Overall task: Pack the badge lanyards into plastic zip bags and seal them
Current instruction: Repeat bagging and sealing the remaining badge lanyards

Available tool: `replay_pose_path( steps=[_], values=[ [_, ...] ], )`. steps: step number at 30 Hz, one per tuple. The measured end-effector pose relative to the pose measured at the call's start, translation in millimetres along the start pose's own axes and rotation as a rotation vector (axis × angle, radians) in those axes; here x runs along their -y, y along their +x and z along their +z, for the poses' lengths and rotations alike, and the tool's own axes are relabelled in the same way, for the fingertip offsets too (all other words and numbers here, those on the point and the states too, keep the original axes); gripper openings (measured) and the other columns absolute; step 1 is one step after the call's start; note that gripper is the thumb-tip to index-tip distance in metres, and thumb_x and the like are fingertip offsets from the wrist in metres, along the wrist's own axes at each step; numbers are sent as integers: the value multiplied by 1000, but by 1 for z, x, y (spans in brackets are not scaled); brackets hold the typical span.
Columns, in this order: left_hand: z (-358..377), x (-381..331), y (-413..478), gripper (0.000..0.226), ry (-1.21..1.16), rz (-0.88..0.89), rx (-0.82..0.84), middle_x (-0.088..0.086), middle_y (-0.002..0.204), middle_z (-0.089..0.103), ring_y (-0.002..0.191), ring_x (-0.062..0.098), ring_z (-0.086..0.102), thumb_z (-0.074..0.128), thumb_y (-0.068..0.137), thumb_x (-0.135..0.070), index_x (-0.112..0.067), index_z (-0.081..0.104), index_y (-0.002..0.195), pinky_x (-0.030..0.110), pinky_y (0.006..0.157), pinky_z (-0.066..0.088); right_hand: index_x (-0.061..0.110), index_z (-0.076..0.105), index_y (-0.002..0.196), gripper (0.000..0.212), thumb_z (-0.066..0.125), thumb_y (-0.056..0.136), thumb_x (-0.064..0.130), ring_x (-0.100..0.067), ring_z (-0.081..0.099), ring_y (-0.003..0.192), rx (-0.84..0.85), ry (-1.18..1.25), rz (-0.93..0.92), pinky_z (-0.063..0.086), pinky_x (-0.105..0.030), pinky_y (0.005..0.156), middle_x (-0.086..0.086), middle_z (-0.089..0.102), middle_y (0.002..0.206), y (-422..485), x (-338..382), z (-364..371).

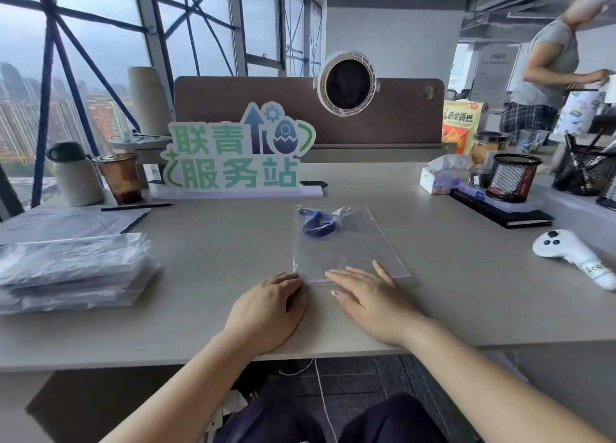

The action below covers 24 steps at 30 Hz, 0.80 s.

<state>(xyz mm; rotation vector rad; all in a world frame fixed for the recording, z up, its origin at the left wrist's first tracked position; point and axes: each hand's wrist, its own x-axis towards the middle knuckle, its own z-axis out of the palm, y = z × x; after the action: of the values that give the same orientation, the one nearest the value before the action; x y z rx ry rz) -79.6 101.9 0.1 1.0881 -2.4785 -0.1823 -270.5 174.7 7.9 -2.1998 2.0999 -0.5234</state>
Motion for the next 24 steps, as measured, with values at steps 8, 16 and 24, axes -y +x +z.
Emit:
replay_pose_path(
  steps=[8, 16, 24],
  values=[
    [4, 3, 0, 40, 0, -3, -4, -17, 141, 46, 129, 4, 41, 37, 95, -46, -34, 52, 129, 18, 100, 33, 43, 38, 138, 75, 0, 76, 61, -8, 34, 128, -25, -123, -35, -3, -37, 116, 18, 45, 133, 14, 19, 13],
    [7, 6, 1, 40, -20, -11, -16, -19, 138, 48, 127, 3, 43, 35, 95, -48, -35, 53, 127, 21, 101, 38, 43, 39, 137, 81, -5, 72, 64, -10, 30, 129, 9, -131, -21, -2, -39, 117, 19, 40, 135, 15, 19, 13],
    [6, 5, 2, 39, 3, -23, -11, -18, 138, 48, 128, 4, 43, 35, 95, -48, -36, 53, 128, 22, 100, 39, 45, 32, 139, 75, -2, 76, 66, -13, 23, 134, 52, -125, -1, -6, -44, 117, 18, 33, 142, 15, 18, 11]
  ],
)
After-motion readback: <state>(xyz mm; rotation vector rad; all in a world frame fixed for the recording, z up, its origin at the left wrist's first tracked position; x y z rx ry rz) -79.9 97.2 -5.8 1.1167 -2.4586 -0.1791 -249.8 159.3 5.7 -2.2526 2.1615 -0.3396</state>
